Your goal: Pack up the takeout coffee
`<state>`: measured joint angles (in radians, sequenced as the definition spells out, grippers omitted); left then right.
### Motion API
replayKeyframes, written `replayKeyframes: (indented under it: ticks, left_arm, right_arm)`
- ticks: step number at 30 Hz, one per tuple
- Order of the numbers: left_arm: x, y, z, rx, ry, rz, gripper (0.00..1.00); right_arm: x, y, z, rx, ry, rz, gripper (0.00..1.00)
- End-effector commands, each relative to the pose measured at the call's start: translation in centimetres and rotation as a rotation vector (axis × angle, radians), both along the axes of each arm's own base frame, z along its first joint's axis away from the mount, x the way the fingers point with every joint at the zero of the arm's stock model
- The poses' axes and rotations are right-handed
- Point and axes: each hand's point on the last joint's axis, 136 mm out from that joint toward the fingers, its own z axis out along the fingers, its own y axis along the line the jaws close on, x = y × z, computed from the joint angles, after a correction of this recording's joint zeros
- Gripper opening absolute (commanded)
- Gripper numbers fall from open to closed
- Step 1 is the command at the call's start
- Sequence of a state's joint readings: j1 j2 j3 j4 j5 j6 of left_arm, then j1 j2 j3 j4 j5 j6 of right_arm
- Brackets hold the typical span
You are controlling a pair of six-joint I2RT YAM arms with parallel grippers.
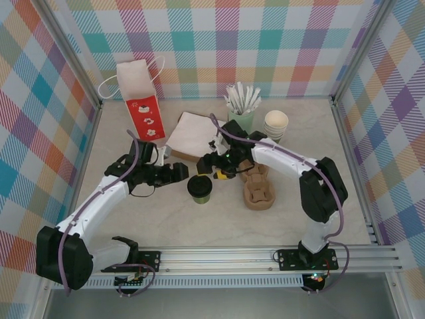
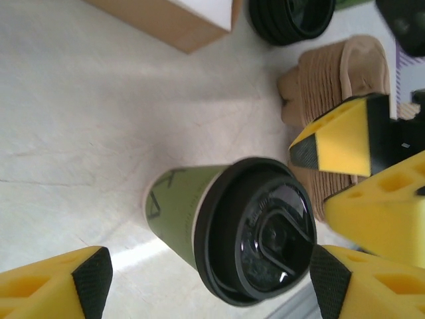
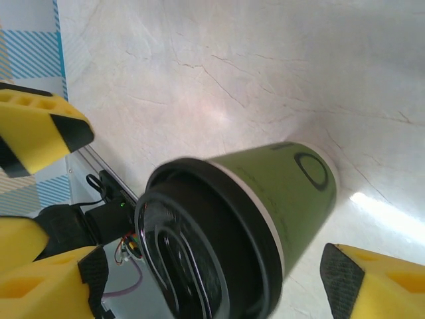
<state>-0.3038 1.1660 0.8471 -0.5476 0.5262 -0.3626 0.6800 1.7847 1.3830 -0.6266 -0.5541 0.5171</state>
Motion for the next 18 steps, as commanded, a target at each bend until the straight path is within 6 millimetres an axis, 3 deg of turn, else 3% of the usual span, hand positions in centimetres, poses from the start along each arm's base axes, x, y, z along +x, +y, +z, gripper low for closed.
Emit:
replayKeyframes:
  ticks: [1, 8, 18]
  left_arm:
    - [-1.5, -1.1, -0.6, -0.084, 0.055, -0.078, 0.79]
    - [-2.0, -1.4, -2.8, -0.08, 0.117, -0.103, 0.75]
    - [-1.8, -1.5, -3.8, -0.081, 0.132, -0.104, 0.73]
  right_arm:
    - [-1.5, -1.5, -0.3, -0.038, 0.03, 0.004, 0.79]
    - [-3.1, -1.3, -1.4, -0.056, 0.087, 0.029, 0.67]
    - [-3.2, -1.6, -2.4, -0.117, 0.093, 0.026, 0.55]
